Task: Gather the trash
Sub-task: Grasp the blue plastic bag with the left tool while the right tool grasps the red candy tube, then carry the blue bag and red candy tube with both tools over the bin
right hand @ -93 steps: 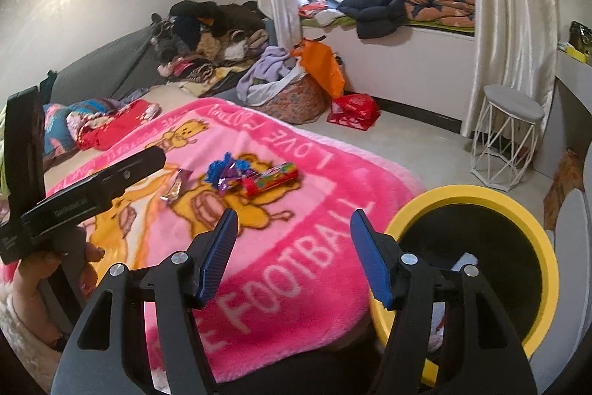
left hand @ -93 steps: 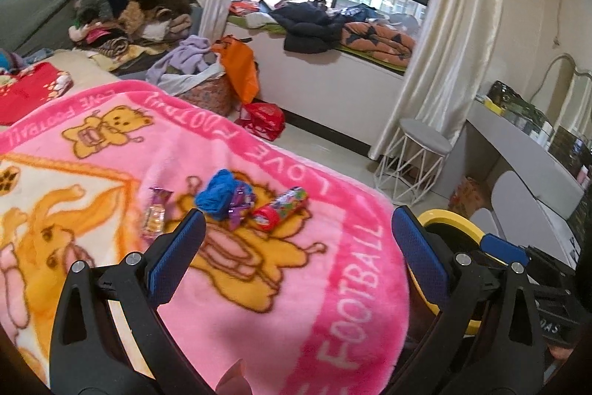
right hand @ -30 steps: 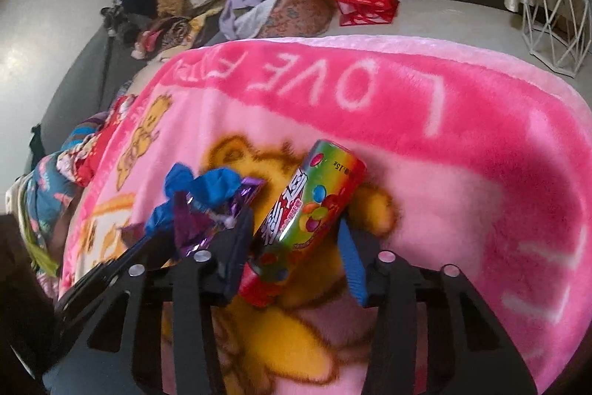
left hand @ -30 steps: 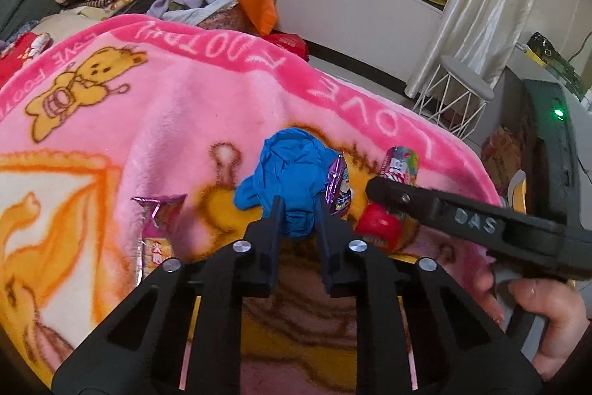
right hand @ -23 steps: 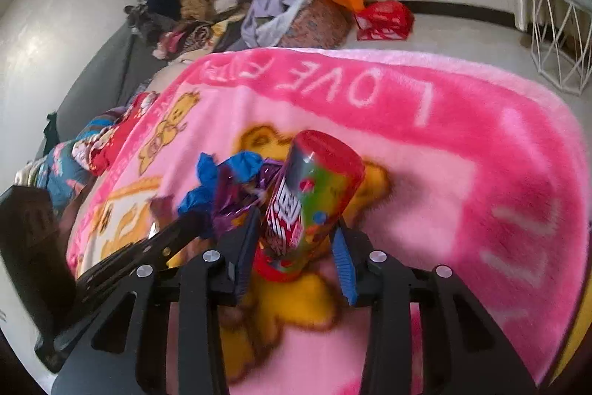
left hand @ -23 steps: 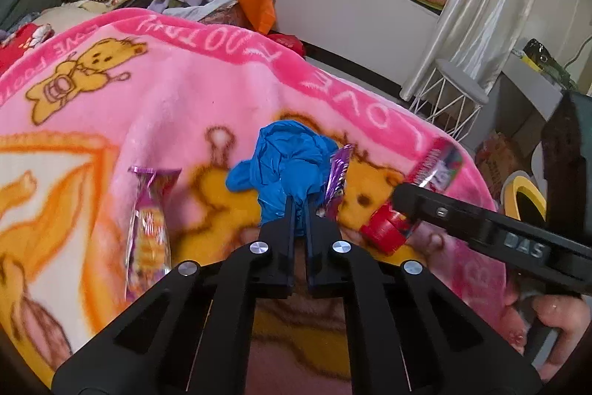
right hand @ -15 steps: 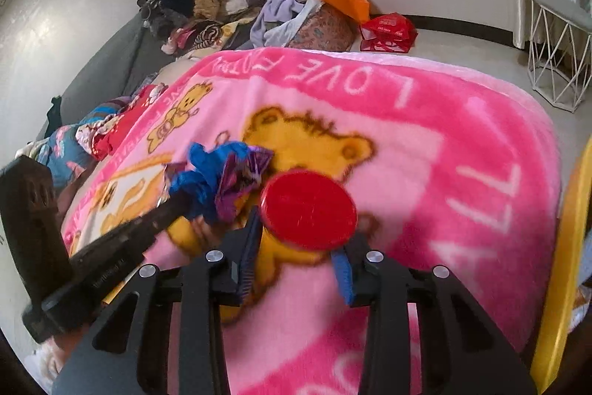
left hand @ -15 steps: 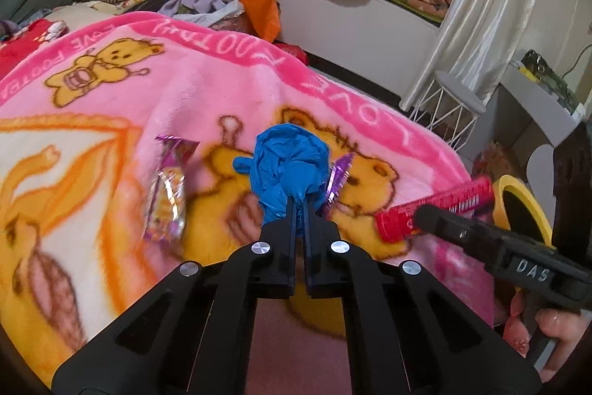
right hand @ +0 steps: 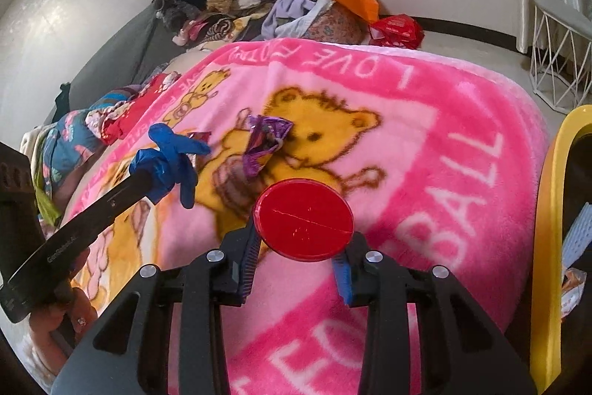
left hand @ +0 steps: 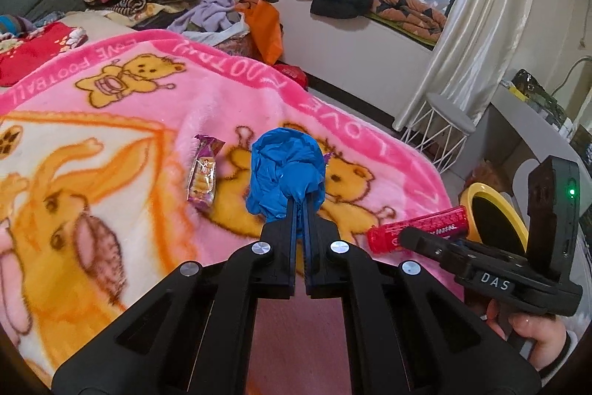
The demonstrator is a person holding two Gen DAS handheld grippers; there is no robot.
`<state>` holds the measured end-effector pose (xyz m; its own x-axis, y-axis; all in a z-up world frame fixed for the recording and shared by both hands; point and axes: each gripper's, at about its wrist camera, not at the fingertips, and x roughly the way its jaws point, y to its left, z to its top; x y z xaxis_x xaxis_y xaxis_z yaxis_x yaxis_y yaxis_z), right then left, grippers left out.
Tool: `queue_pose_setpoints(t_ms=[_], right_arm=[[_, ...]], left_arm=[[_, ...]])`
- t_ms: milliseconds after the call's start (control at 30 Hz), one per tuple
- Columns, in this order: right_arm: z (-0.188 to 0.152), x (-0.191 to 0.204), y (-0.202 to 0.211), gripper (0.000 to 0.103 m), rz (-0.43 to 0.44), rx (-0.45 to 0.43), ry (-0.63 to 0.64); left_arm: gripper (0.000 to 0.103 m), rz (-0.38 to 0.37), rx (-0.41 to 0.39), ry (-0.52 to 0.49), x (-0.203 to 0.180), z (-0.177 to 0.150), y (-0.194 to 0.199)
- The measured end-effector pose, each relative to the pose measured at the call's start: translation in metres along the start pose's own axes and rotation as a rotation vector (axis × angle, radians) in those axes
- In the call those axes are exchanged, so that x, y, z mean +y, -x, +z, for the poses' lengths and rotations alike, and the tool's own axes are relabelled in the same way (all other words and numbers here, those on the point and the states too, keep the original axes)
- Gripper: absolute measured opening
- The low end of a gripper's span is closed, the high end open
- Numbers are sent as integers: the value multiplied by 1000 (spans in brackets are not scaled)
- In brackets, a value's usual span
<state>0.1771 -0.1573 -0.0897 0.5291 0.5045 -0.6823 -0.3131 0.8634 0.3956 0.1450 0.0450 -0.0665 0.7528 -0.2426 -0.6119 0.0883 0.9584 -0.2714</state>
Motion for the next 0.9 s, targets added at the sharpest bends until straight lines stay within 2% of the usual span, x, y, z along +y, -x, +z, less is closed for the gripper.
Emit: queue_pose_setpoints(t_ms=[367,900], right_arm=[[-6,21,29,33,26,-27,46],[-6,10,72,33,4,-94,32]], left_arm=[[1,-35,-25,-38,-17,1,25],[1,-71,-62,-78,-40,7,43]])
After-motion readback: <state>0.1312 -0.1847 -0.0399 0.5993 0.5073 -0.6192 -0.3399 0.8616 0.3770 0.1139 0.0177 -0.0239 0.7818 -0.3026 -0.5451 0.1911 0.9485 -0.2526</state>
